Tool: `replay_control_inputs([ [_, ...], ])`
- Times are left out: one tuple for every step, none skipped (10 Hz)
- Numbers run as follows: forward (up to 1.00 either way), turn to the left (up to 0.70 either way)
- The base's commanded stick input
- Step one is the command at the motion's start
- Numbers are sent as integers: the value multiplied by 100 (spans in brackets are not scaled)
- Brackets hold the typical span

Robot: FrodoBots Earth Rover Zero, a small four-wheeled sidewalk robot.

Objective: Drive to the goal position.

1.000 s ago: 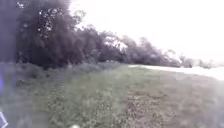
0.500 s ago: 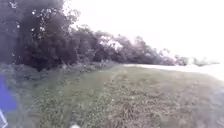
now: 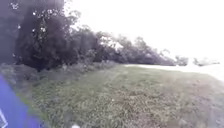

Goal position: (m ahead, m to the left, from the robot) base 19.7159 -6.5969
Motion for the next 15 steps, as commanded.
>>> replay_control_inputs([
  [70, 0],
  [70, 0],
  [70, 0],
  [70, 0],
  [70, -34],
  [70, -35],
  [70, -27],
  [70, -14],
  [70, 0],
  [70, 0],
  [70, 0],
  [70, 0],
  [70, 0],
  [70, 0],
  [70, 0],
])
